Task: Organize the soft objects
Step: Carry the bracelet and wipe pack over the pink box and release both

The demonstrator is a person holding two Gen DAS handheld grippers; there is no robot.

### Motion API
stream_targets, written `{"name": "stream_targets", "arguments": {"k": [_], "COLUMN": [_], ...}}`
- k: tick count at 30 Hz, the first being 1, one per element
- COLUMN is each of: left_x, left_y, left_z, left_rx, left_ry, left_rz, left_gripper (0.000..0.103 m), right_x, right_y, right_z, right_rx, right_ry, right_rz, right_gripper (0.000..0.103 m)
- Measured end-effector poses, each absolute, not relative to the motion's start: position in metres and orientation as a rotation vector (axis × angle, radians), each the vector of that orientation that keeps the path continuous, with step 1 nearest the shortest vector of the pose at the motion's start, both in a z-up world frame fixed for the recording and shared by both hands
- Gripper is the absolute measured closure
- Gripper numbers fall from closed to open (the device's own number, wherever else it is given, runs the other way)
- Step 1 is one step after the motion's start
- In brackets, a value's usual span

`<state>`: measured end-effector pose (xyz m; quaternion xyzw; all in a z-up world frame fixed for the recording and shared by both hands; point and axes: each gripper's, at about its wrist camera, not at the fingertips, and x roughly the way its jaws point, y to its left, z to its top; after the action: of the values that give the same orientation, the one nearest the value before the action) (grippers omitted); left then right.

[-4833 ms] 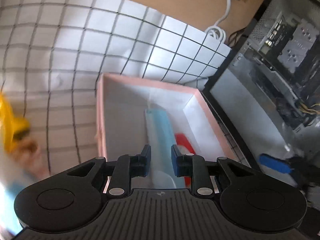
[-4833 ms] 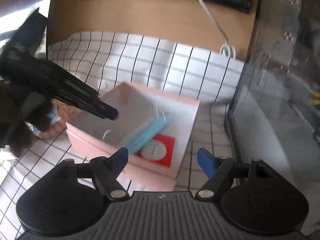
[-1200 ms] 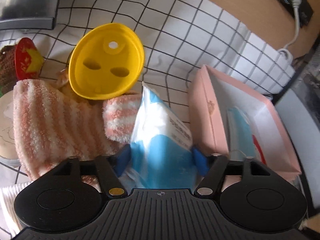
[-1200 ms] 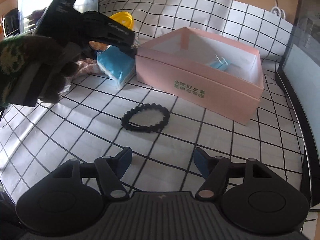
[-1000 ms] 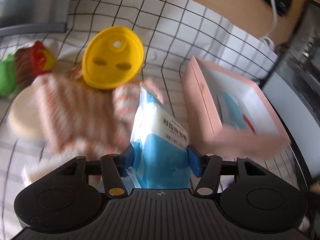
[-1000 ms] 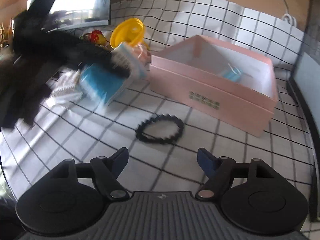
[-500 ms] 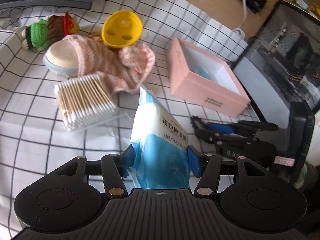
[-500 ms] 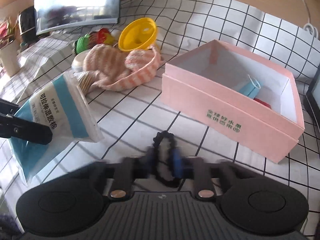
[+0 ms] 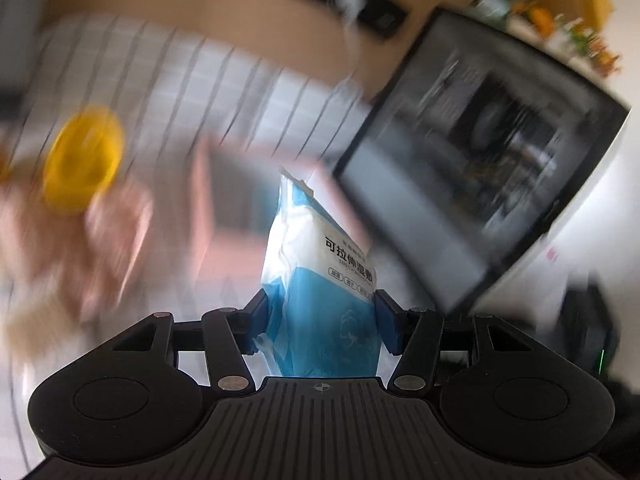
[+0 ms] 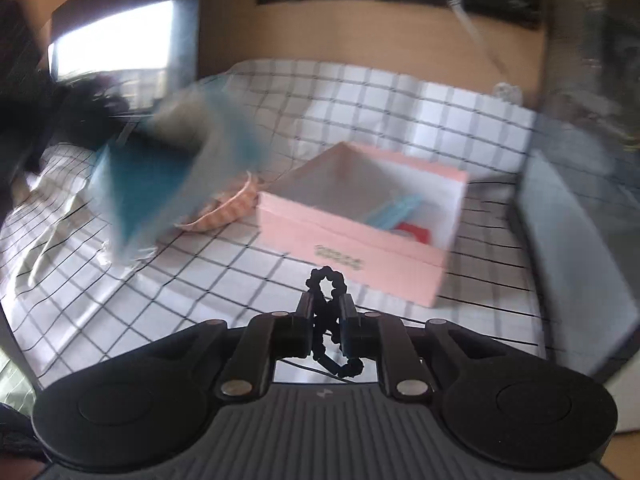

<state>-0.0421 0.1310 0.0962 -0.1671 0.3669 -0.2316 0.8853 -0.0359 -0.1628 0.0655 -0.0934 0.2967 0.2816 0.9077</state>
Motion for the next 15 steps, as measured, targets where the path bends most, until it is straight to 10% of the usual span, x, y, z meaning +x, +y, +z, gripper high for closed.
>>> {"name": "stream_targets", "arguments": {"k": [6,15], "left_x": [0.057,0.15], "left_y": [0.099,0.099], "left_z": [0.145,0.054], "left_rx": [-0.351,-0.345], "left_ry": [0.58,0.841], "left_rz": [-0.526,-0.322], "left_gripper": [0.041,0.043], "right_x": [-0.041,-0.029], "right_y": [-0.18,-0.197], "right_z": [0.069,0.062], "right_rx": [-0.147,-0.079], "right_ry": [0.578,0.588], "right_rz": [0.493,0.398], "right_gripper": [0.09,0.09]}}
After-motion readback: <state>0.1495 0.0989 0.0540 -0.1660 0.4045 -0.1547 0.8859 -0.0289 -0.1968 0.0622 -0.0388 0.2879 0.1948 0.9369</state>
